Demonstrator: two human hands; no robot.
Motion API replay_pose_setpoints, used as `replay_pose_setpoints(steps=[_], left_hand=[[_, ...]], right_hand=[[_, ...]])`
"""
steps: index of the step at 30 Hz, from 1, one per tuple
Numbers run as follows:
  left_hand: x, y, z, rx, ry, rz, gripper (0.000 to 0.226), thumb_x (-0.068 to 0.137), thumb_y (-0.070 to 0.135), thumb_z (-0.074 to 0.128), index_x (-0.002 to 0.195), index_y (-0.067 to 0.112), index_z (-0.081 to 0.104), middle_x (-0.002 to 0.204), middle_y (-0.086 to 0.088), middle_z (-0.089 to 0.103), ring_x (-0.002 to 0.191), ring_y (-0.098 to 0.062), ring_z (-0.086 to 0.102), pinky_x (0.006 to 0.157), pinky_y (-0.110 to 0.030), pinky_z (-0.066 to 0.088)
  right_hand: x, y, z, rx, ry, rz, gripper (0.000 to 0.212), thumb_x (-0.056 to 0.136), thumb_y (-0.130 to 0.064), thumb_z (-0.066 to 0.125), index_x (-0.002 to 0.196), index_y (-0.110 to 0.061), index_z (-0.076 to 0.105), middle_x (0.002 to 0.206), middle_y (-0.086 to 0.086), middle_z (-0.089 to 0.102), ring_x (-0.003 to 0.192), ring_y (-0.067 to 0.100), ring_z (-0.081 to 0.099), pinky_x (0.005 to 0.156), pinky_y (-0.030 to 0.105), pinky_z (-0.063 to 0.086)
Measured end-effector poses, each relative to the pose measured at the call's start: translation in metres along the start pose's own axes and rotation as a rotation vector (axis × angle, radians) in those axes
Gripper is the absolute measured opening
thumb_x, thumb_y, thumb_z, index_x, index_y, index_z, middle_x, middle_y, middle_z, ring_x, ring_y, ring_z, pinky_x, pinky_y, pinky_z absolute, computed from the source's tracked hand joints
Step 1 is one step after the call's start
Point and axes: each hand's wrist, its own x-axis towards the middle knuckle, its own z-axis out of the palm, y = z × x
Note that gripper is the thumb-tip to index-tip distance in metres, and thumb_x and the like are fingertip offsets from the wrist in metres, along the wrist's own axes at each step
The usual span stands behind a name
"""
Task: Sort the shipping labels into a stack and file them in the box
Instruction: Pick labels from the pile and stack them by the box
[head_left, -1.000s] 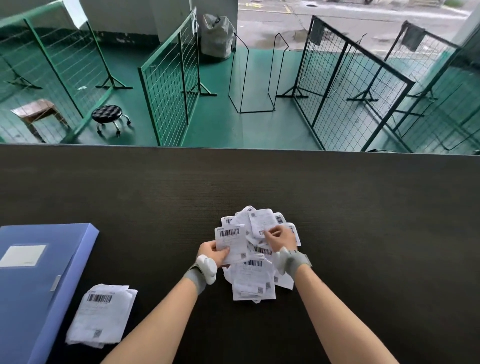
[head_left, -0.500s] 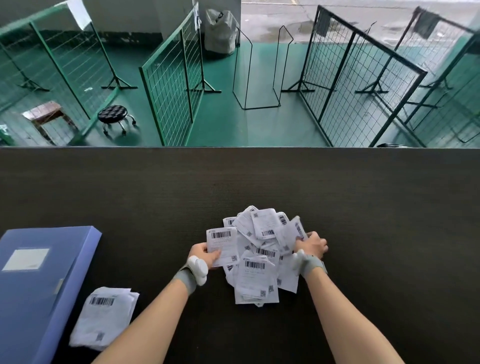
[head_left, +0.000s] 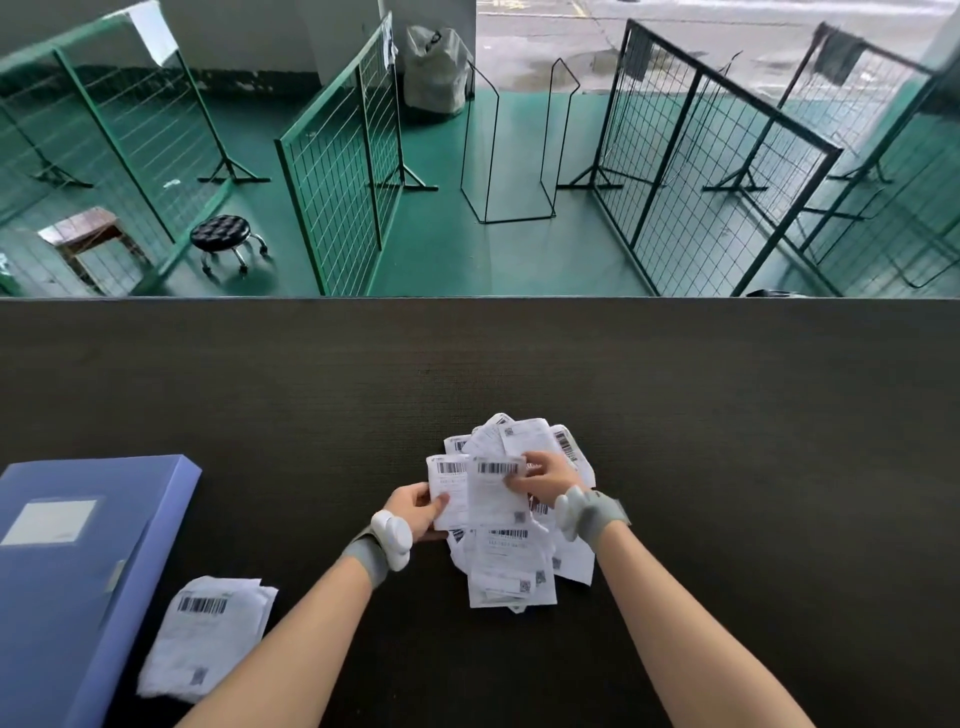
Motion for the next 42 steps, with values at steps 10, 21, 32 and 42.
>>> replay_pose_setpoints(steps=[10,21,32,42], left_hand=[[0.005,-0.009,-0.011,0.085,0.082,0.035,0.028,0.087,0.001,0.061,0.115,-0.003,0.061,0.104,-0.014,0.068,0.099,-0.031,0.066,0.084,-0.041,0.056],[0.007,-0.015,-0.011,0.078,0.084,-0.019,0.026,0.093,0.001,0.051,0.117,-0.003,0.059,0.109,-0.020,0.065,0.085,-0.028,0.065,0.066,-0.035,0.057],[0.001,-0.012,-0.008,0.017,-0.007,-0.052,0.025,0.092,0.006,0.055,0.116,0.002,0.057,0.111,-0.017,0.065,0.100,-0.032,0.065,0.072,-0.038,0.059],[0.004,-0.016,-0.012,0.043,-0.013,0.038,0.012,0.089,0.000,0.057,0.092,0.011,0.063,0.095,-0.010,0.068,0.090,-0.029,0.067,0.079,-0.048,0.058]], right_hand=[[0.002,0.019,0.018,-0.253,0.165,0.035,0.043,0.075,-0.035,0.081,0.101,-0.009,0.058,0.089,-0.001,0.064,0.076,0.007,0.061,0.059,0.013,0.048],[0.009,0.037,0.002,-0.781,0.337,0.018,0.010,0.086,-0.017,0.066,0.095,-0.015,0.069,0.107,0.003,0.059,0.101,0.022,0.059,0.091,0.036,0.050],[-0.009,-0.017,0.011,-0.376,0.332,-0.218,0.010,0.099,-0.013,0.052,0.089,-0.013,0.054,0.077,-0.009,0.058,0.069,0.008,0.057,0.056,0.016,0.041],[0.002,-0.008,0.049,-0.474,0.323,-0.232,0.024,0.094,-0.041,0.057,0.102,-0.018,0.057,0.094,-0.004,0.059,0.081,0.010,0.058,0.070,0.021,0.048]])
